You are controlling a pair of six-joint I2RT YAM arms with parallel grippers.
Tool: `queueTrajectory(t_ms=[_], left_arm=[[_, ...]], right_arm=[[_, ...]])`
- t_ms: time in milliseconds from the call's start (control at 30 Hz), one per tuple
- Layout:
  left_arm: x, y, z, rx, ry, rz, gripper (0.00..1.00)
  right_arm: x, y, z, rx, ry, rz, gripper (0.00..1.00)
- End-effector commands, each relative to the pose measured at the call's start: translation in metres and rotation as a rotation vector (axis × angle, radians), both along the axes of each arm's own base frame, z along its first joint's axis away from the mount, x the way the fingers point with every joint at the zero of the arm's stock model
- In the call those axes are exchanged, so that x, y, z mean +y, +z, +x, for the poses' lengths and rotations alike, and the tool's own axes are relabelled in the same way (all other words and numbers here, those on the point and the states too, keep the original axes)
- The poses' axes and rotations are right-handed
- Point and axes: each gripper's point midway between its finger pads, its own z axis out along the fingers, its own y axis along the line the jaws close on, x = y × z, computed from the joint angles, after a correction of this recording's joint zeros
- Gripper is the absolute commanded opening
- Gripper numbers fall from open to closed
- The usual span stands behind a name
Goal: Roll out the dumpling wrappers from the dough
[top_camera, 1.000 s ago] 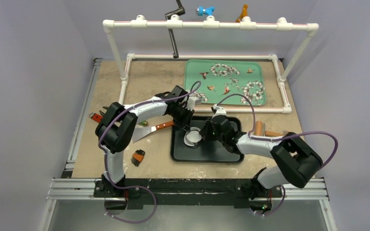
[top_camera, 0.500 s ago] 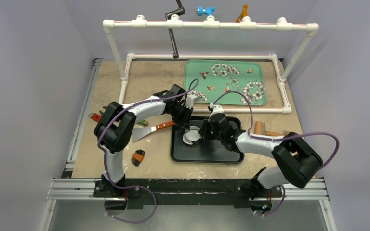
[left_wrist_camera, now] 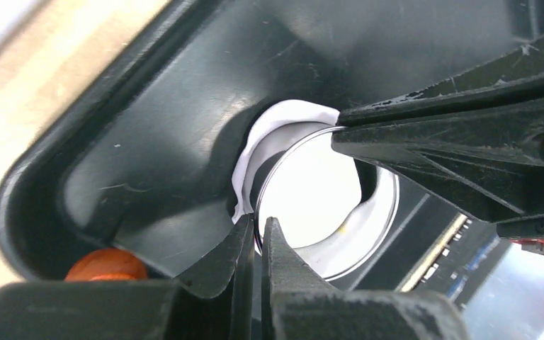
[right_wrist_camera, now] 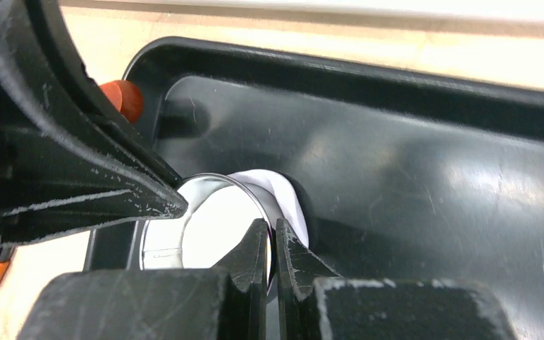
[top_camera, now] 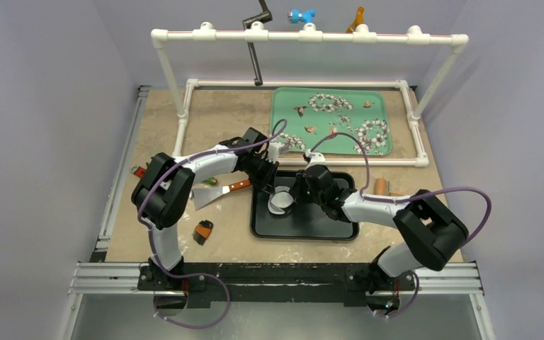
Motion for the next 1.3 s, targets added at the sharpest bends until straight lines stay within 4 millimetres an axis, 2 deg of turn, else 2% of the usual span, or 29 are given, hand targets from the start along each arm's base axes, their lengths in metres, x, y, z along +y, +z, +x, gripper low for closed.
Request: queueTrajectory(t_ms=[0,67,133,200,267,367,433,533,600,700,767,833,900,933,1033,1133,1200,1267], left_arm=[[0.032,-0.016,-0.028,-0.022,-0.05,0.147,0.0],[0.027,-0.009,-0.029,-0.023,-0.066,0.134,0.0],[0.023,-0.006,-0.025,-0.026,-0.069,0.118,0.0],[0.021,-0.008,-0.016,-0.041,-0.065,0.122,0.0],[0.021,-0.006,0.003,-0.08,-0.047,0.134,0.0],[0.019,0.0,0.03,-0.136,-0.018,0.141,0.0],[0.015,0.003,0.032,-0.117,-0.018,0.129,0.0],[0.017,-0.004,0.017,-0.064,-0.026,0.12,0.0],[0.025,-0.011,0.004,-0.029,-0.031,0.137,0.0],[0.032,-0.012,-0.017,0.015,-0.034,0.121,0.0],[0.034,-0.012,-0.026,0.032,-0.035,0.112,0.0],[0.037,-0.013,-0.027,0.03,-0.036,0.121,0.0],[0.034,-0.012,-0.023,0.024,-0.035,0.116,0.0],[0.031,-0.011,-0.02,0.022,-0.036,0.111,0.0],[0.02,-0.002,0.006,-0.043,-0.03,0.106,0.0],[0.011,0.009,0.037,-0.141,-0.013,0.108,0.0],[0.007,0.015,0.047,-0.175,-0.013,0.108,0.0],[0.008,0.01,0.044,-0.174,-0.018,0.121,0.0]], right_arm=[[-0.034,-0.016,0.037,-0.032,-0.055,-0.192,0.0],[-0.035,-0.025,0.037,0.002,-0.049,-0.229,0.0],[-0.037,-0.031,0.028,0.021,-0.051,-0.21,0.0],[-0.044,-0.036,0.01,0.033,-0.066,-0.19,0.0],[-0.046,-0.035,-0.009,0.036,-0.082,-0.177,0.0],[-0.029,-0.033,-0.04,0.046,-0.046,-0.127,0.0],[-0.019,-0.035,-0.051,0.074,-0.032,-0.061,0.0],[-0.021,-0.037,-0.047,0.08,-0.057,-0.09,0.0],[-0.026,-0.028,-0.029,0.02,-0.081,-0.117,0.0],[-0.021,-0.009,0.002,-0.044,-0.083,-0.098,0.0],[-0.021,-0.006,0.02,-0.047,-0.085,-0.086,0.0],[-0.021,-0.01,0.027,-0.034,-0.078,-0.081,0.0],[-0.027,-0.016,0.026,-0.017,-0.082,-0.131,0.0],[-0.028,-0.021,0.018,-0.002,-0.078,-0.147,0.0],[-0.028,-0.03,-0.015,0.036,-0.088,-0.157,0.0],[-0.02,-0.035,-0.048,0.084,-0.077,-0.126,0.0],[-0.022,-0.038,-0.057,0.107,-0.085,-0.113,0.0],[-0.024,-0.036,-0.056,0.093,-0.102,-0.104,0.0]])
